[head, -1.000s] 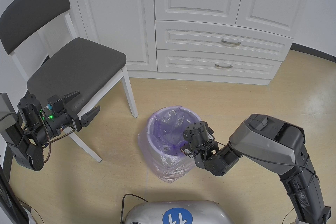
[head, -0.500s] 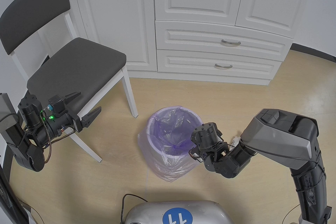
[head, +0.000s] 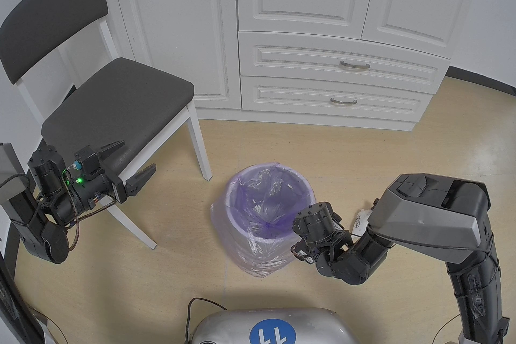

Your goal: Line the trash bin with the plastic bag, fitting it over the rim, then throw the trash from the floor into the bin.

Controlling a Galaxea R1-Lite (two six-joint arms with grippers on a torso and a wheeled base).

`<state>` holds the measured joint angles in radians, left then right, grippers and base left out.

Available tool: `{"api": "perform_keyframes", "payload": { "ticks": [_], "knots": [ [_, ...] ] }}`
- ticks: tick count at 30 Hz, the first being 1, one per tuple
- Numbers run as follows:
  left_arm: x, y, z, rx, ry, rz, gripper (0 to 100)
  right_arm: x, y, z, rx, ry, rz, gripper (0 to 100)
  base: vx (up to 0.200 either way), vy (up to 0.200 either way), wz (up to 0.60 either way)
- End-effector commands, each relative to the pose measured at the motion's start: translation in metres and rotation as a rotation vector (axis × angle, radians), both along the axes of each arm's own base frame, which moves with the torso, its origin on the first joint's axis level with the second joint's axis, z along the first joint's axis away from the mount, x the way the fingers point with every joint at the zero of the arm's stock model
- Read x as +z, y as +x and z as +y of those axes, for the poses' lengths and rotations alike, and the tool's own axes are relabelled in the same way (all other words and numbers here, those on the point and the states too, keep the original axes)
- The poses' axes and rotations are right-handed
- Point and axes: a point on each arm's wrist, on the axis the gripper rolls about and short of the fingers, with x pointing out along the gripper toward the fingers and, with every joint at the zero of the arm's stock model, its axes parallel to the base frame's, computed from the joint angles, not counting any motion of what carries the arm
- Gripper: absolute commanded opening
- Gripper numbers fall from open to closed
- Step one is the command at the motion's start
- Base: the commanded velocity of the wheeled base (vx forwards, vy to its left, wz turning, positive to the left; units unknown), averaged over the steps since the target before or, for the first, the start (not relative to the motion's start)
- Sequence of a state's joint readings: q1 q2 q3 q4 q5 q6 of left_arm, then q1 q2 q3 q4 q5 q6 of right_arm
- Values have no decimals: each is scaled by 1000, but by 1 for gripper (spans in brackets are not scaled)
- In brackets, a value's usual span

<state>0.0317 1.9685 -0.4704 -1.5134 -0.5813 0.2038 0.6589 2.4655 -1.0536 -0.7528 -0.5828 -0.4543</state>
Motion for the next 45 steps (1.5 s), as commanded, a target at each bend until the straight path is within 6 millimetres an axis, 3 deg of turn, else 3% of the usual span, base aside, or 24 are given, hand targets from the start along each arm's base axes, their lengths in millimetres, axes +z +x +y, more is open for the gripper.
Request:
{"api": "perform_keyframes", "payload": {
  "ticks": [1, 10, 17, 26, 34, 45],
  "knots": [
    [-1, 1, 0, 0, 0, 3, 100, -8, 0, 1, 0, -7, 11, 100, 0, 0, 0],
    [-3, 2, 0, 2, 0, 9, 100, -31, 20, 1, -38, 13, 10, 100, 0, 0, 0],
    [-3, 2, 0, 0, 0, 6, 100, -30, 35, -12, -84, 20, -2, 100, 0, 0, 0],
    [-3, 2, 0, 2, 0, 8, 100, -19, 72, -30, -160, 64, -71, 100, 0, 0, 0],
    [-5, 3, 0, 2, 0, 14, 100, -5, 103, -29, -198, 149, -170, 100, 0, 0, 0],
    [-5, 3, 0, 2, 0, 14, 100, -12, 132, -35, -237, 195, -235, 100, 0, 0, 0]
  ]
}}
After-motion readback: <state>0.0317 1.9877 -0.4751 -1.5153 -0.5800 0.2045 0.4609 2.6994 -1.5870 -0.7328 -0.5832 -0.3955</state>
